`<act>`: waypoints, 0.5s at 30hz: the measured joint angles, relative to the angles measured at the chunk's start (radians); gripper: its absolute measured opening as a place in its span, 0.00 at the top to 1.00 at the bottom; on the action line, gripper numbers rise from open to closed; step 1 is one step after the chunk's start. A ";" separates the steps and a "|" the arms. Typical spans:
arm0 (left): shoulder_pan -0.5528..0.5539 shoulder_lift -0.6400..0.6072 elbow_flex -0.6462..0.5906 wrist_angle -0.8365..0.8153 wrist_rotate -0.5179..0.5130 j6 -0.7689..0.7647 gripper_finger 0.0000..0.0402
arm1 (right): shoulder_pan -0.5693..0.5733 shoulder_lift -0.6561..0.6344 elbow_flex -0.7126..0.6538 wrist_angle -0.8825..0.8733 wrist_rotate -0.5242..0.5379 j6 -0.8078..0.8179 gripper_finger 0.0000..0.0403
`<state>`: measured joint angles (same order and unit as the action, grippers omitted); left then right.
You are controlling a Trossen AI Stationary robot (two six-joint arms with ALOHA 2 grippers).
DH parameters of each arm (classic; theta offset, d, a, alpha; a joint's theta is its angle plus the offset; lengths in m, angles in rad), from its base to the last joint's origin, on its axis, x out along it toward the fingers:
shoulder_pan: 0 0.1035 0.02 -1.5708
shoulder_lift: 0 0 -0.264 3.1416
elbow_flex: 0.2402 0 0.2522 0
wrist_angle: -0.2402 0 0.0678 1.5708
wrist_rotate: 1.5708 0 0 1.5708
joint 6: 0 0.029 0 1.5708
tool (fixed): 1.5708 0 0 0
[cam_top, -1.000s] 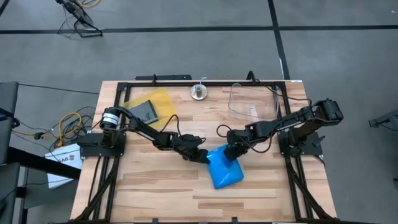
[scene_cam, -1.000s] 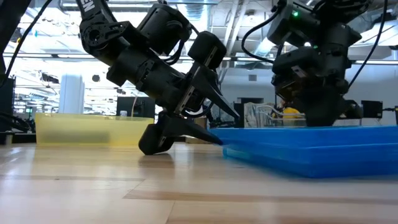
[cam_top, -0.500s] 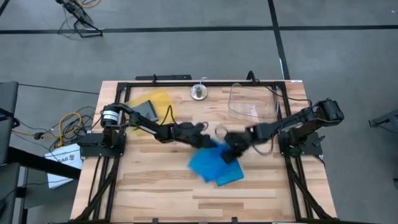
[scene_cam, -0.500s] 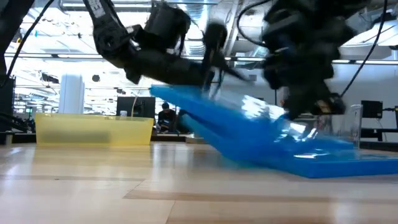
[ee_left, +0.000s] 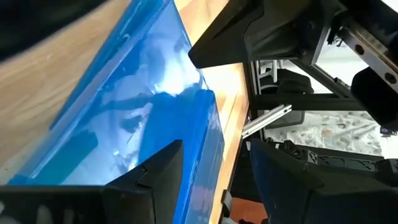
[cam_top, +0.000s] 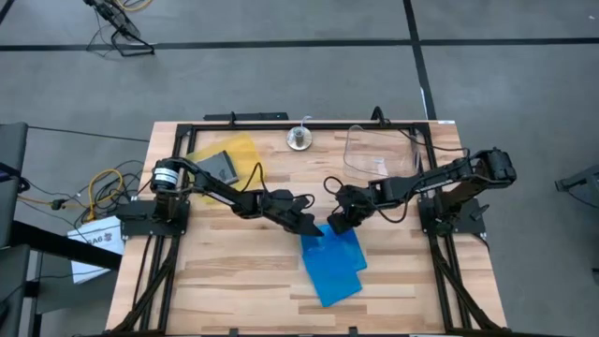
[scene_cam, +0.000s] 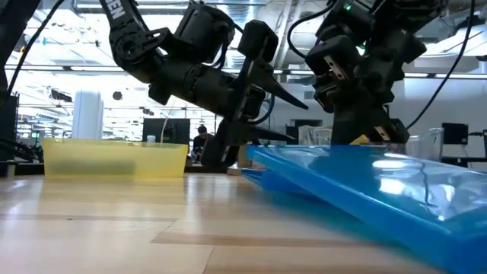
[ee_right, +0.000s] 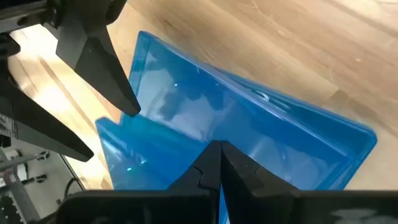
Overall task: Pick & place jewel cases by type
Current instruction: Put the blue CD case into the transparent bin
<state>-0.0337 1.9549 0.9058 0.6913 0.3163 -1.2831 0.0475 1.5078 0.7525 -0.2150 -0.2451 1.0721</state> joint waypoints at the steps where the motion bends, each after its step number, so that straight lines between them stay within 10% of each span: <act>1: 0.001 0.000 -0.001 -0.001 0.003 0.000 0.55 | 0.000 0.000 0.000 -0.002 0.000 0.000 1.00; 15: 0.052 -0.061 -0.005 -0.052 0.159 0.036 0.55 | 0.014 -0.001 -0.002 -0.070 -0.018 -0.033 1.00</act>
<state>0.0181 1.8935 0.9012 0.6396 0.4752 -1.2474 0.0619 1.5067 0.7506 -0.2853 -0.2628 1.0387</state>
